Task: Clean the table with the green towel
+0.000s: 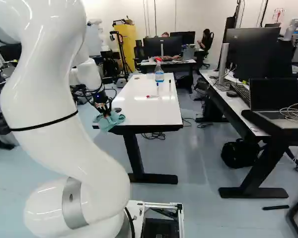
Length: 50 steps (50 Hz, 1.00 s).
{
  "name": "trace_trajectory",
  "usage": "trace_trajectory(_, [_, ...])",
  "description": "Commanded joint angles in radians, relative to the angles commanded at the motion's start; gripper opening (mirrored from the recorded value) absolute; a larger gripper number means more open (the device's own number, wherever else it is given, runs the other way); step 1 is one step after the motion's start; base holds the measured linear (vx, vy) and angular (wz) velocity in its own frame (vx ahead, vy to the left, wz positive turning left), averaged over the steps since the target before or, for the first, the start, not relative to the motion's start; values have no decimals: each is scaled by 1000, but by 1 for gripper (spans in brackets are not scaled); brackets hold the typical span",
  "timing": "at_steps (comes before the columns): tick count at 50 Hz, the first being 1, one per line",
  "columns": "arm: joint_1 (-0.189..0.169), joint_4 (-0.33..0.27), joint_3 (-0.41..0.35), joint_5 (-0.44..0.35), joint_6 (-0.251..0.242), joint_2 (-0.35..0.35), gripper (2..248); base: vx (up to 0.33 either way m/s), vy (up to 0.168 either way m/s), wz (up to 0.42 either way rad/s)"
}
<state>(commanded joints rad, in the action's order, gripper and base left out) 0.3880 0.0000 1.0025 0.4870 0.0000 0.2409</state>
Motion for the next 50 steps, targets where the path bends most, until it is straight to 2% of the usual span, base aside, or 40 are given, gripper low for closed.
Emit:
trace_trajectory(10, [28,0,31,0,0,25,21,0,0,0])
trace_trajectory(16, [25,0,55,0,0,45,21,0,0,0])
trace_trajectory(27, [-1,0,87,0,0,70,21,0,0,0])
trace_trajectory(50, [-75,0,50,0,0,41,21,0,0,0])
